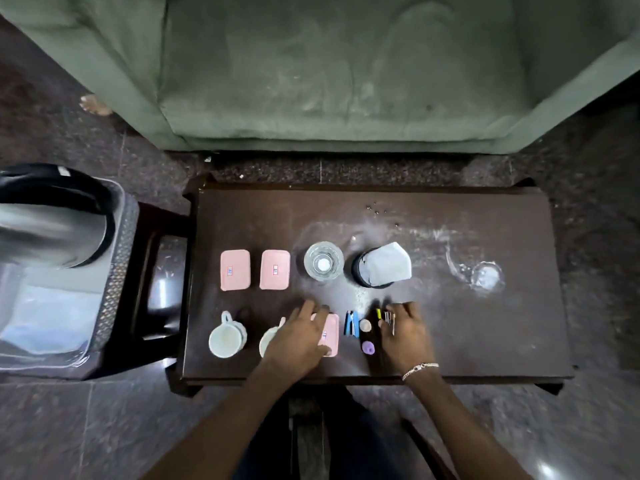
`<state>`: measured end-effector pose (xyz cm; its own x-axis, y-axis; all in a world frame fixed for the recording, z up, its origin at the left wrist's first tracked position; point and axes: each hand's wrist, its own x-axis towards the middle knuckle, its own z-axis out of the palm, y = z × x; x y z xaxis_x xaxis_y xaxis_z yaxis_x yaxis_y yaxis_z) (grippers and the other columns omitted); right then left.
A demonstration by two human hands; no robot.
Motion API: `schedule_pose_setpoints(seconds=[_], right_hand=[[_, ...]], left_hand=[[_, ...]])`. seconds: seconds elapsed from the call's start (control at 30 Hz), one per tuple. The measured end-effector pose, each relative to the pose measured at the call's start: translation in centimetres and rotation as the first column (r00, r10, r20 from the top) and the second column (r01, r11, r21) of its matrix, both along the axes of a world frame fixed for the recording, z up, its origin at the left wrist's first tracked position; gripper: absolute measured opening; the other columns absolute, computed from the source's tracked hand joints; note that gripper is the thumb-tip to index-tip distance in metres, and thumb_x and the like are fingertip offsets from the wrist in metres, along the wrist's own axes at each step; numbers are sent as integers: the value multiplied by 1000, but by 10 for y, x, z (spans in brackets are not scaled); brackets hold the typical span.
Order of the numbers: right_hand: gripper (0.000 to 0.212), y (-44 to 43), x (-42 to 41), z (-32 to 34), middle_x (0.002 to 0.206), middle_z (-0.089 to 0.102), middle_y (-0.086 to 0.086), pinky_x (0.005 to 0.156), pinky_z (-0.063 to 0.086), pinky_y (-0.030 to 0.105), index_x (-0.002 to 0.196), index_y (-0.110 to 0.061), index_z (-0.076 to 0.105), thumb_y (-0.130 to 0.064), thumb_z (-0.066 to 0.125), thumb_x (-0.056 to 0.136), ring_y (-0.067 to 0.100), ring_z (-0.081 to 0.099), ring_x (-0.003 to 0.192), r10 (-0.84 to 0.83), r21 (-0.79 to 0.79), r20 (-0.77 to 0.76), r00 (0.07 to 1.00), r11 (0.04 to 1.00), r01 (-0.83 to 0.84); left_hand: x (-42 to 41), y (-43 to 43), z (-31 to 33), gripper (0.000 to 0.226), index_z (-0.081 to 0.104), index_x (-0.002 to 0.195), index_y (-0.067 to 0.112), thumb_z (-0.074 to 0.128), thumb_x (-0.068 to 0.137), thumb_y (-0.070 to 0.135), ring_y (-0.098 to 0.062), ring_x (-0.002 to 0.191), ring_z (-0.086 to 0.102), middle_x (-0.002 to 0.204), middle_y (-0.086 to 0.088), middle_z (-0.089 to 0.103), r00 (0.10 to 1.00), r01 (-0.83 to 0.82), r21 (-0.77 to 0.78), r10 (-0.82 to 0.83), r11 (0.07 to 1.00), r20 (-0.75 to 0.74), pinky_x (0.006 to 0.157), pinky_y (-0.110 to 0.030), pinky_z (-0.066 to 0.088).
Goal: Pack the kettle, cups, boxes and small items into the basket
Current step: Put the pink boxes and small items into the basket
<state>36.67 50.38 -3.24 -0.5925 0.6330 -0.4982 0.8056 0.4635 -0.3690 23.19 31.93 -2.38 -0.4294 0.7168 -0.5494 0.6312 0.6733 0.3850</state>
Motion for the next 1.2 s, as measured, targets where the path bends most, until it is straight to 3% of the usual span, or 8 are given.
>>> schedule_pose_setpoints(seconds=[0.13,0.23,0.47,0.73,0.87,0.97,1.1,1.2], right_hand=[[42,0,16,-20,112,54,16,76,50,43,126,-12,56,-16,65,85,44,63,90,-59,-16,81,995,998,60],[45,0,19,-30,110,53,13,75,50,42,128,-17,51,-22,67,85,43,64,88,-81,-26,106,991,996,84],[53,-2,14,-43,117,59,11,75,52,43,131,-22,46,-22,69,84,41,67,91,-70,1,98,993,998,70],[48,0,14,-41,114,67,15,77,50,42,125,-23,53,-20,69,81,42,66,95,-144,-6,53,988,989,145],[46,-4,13,-19,103,71,15,72,45,37,121,-20,55,-17,75,79,41,68,93,-243,-6,12,970,970,243],[53,-14,8,9,99,74,11,80,50,38,125,-15,59,-17,81,77,35,70,91,-278,-3,-52,959,960,278],[54,-45,-20,56,80,67,-3,73,43,27,123,-17,61,-19,86,74,7,60,62,-291,-38,-136,947,957,288],[56,-77,-53,87,76,64,-7,72,42,26,123,-20,62,-20,87,72,16,61,65,-256,-69,-179,950,966,247]], left_hand=[[28,9,-21,102,22,158,17,81,79,43,-32,136,36,159,-9,25,991,108,-115,-116,987,-61,110,-43,41],[38,13,-30,110,16,159,15,85,76,38,-33,143,30,163,-8,20,992,94,-164,-107,982,-71,109,-45,46],[38,16,-34,96,18,158,12,76,80,13,-33,133,39,157,-9,30,987,110,-174,-127,979,-94,101,-44,51],[28,9,-29,86,17,160,12,66,89,14,-33,143,32,163,-9,26,986,142,-66,-147,988,-75,113,-43,44],[15,-2,-9,85,17,161,12,65,90,15,-30,145,30,162,-8,27,988,114,52,-107,992,-114,116,-42,40],[-2,-14,14,85,20,161,12,65,88,17,-29,146,30,162,-7,30,988,79,152,-57,985,-141,123,-39,31],[-38,-50,57,88,32,157,10,72,79,21,-28,139,40,156,-6,40,985,2,274,46,962,-167,124,-36,30],[-70,-87,88,85,33,156,13,70,81,24,-24,140,39,155,-3,41,976,-99,306,152,947,-153,122,-38,34]])
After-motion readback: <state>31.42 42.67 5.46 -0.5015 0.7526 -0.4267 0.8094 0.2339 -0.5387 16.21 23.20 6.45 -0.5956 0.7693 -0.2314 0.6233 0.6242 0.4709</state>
